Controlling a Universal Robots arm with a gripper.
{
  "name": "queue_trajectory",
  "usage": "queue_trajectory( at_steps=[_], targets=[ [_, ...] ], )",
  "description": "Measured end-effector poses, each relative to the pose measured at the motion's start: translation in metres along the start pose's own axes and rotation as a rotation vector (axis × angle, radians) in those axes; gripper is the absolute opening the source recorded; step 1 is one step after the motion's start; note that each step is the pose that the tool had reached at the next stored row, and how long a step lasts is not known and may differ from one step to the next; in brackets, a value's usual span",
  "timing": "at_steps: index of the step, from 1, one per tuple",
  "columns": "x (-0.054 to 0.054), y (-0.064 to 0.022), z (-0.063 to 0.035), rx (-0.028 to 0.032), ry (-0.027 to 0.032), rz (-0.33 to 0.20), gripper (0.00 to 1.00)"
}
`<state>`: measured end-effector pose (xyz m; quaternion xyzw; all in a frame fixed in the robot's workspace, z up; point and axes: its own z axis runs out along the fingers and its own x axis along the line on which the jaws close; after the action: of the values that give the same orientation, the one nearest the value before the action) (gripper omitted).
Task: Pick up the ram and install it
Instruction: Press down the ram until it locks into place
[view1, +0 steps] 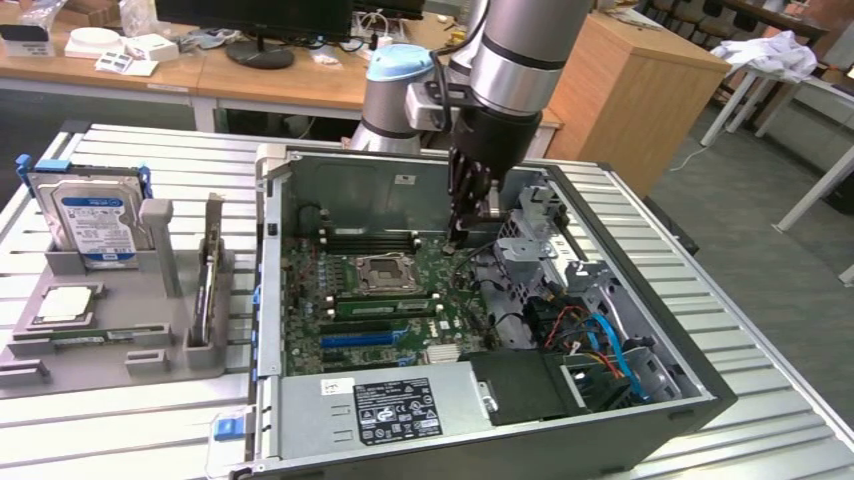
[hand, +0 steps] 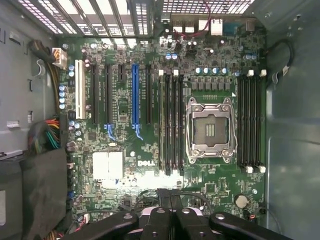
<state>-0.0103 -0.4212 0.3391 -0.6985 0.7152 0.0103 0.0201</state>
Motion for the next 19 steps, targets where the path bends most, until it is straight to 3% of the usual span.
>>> queue_trajectory(
  at_steps=[3,10,16,19],
  targets=[
    [0.0001,0.0000,0.0026,0.0032,-0.0001,0.000,0.11],
    [0.0002,0.0001,0.0030,0.0021,0.0007,0.000,0.11],
    [0.0001,-0.0006,0.0029,-0.0265,0.0033,0.001,0.11],
    [0.0001,-0.0007,0.0029,-0.0286,0.0035,0.001,0.11]
  ],
)
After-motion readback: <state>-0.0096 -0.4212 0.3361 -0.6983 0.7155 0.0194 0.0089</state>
